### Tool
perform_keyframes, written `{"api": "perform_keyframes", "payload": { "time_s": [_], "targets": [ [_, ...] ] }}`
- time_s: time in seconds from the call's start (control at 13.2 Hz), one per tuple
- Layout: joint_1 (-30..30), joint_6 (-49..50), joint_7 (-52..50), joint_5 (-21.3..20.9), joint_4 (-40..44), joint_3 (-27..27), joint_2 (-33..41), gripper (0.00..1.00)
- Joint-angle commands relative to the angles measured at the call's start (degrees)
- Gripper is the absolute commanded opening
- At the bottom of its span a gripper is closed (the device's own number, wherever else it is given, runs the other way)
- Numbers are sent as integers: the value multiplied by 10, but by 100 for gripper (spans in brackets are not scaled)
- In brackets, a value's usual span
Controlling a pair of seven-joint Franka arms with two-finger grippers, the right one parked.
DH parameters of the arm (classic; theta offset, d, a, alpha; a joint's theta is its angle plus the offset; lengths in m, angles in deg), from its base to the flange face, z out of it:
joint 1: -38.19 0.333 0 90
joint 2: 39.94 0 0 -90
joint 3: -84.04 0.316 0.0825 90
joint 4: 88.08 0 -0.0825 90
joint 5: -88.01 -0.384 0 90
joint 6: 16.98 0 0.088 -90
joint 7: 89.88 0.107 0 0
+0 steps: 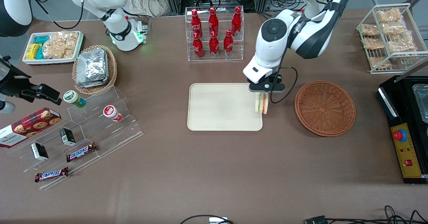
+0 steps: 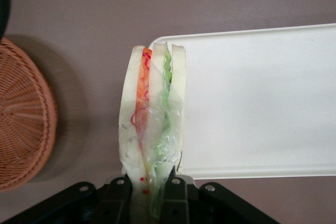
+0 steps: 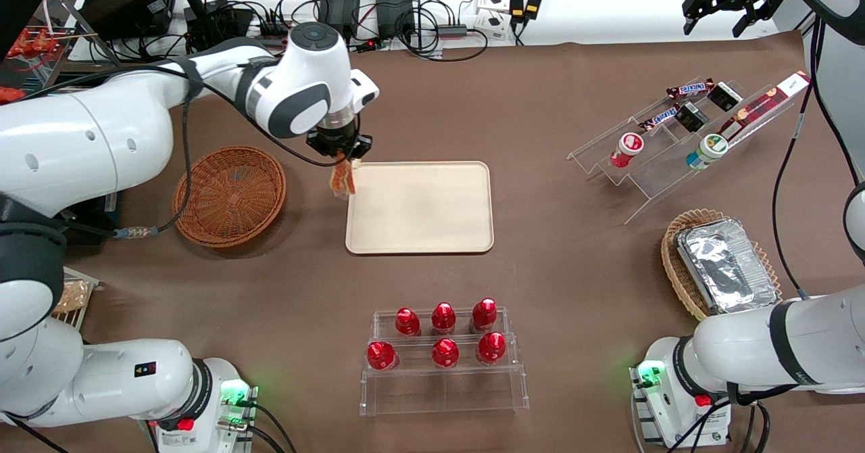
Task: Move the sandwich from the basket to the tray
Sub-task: 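Carry the held sandwich over the cream tray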
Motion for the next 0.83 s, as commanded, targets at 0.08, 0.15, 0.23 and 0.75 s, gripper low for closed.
{"api": "perform_keyframes", "payload": {
  "time_s": [0.08, 0.15, 0.23, 0.75],
  "targets": [
    [-18, -17, -21, -15, 25, -4, -44, 21],
    [-28, -22, -26, -16, 25, -4, -52, 21],
    [-33, -30, -36, -17, 21, -4, -58, 21],
    [-48, -81, -143, -133, 22, -2, -164, 21]
  ]
}}
